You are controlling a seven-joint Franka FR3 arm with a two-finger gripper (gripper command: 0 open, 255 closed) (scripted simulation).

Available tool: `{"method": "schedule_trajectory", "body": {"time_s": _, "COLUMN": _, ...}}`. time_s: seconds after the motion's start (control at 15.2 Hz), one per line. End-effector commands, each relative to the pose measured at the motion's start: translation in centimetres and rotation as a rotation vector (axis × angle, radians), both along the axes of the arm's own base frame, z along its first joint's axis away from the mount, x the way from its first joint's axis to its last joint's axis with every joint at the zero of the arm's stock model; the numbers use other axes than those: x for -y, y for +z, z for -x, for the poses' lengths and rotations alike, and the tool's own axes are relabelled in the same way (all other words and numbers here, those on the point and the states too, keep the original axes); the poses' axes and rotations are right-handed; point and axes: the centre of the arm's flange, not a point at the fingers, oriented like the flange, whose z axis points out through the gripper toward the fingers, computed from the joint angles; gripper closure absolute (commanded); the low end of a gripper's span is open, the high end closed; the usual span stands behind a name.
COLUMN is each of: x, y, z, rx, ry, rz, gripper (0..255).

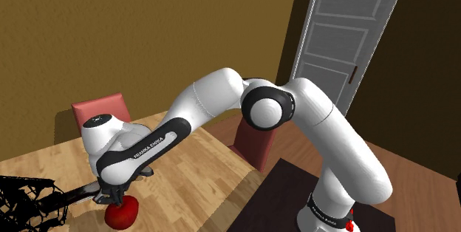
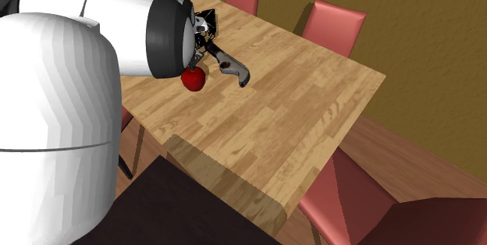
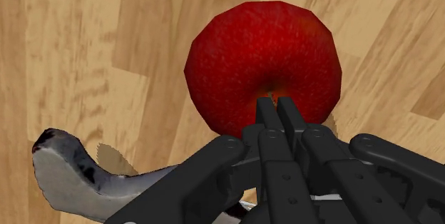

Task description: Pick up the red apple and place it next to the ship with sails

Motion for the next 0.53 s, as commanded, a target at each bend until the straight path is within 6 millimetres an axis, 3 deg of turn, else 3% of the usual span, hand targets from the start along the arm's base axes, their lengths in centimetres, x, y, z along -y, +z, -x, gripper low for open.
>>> {"method": "schedule_trajectory", "body": {"time_s": 0.0, "x": 0.0, "y": 0.0, "z": 0.0, "rx": 0.000, "ry": 0.000, "rz": 0.000, "gripper": 255}}
{"method": "schedule_trajectory", "body": {"time_s": 0.07, "x": 0.0, "y": 0.0, "z": 0.0, "rx": 0.000, "ry": 0.000, "rz": 0.000, "gripper": 0}}
{"method": "schedule_trajectory", "body": {"time_s": 0.4, "x": 0.0, "y": 0.0, "z": 0.0, "rx": 0.000, "ry": 0.000, "rz": 0.000, "gripper": 0}}
{"method": "schedule_trajectory", "body": {"time_s": 0.46, "x": 0.0, "y": 1.3, "z": 0.0, "rx": 0.000, "ry": 0.000, "rz": 0.000, "gripper": 0}}
